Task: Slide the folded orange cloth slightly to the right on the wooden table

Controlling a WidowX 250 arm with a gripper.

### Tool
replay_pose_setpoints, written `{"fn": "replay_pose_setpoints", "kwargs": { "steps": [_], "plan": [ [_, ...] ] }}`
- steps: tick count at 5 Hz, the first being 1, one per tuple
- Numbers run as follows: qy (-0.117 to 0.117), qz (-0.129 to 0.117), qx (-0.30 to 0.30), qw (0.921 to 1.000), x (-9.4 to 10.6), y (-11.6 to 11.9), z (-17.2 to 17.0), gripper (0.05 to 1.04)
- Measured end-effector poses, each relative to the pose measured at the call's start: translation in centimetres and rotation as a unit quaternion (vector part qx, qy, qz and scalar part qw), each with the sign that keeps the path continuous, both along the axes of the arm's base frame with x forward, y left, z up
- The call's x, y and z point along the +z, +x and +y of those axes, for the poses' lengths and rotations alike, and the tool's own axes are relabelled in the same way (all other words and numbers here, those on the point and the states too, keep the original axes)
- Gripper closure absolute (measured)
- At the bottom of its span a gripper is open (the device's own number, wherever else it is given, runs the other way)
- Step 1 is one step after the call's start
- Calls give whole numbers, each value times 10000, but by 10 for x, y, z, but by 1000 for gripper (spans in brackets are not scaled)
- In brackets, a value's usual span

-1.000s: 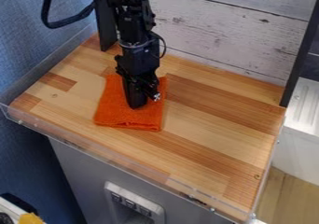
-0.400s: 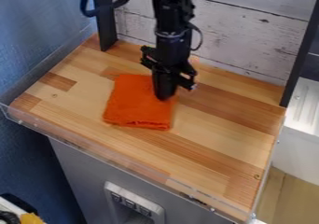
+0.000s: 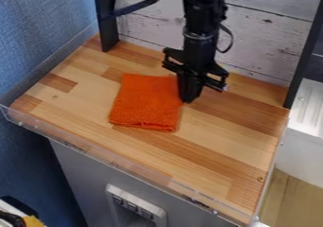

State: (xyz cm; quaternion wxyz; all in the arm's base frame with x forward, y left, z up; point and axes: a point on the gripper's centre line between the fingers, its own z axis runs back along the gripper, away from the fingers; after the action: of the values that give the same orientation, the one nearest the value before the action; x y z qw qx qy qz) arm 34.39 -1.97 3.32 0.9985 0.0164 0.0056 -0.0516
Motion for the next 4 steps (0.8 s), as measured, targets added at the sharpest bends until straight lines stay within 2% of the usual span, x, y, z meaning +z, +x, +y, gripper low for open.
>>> {"fn": "replay_pose_setpoints", "kwargs": {
  "steps": [1, 3, 4],
  "plan": [
    [-21, -109, 223, 9997, 5, 5, -10, 1025],
    [-134, -179, 497, 9985, 4, 11, -26, 999],
    [-185, -132, 611, 9979, 11, 16, -29, 847]
  ]
}}
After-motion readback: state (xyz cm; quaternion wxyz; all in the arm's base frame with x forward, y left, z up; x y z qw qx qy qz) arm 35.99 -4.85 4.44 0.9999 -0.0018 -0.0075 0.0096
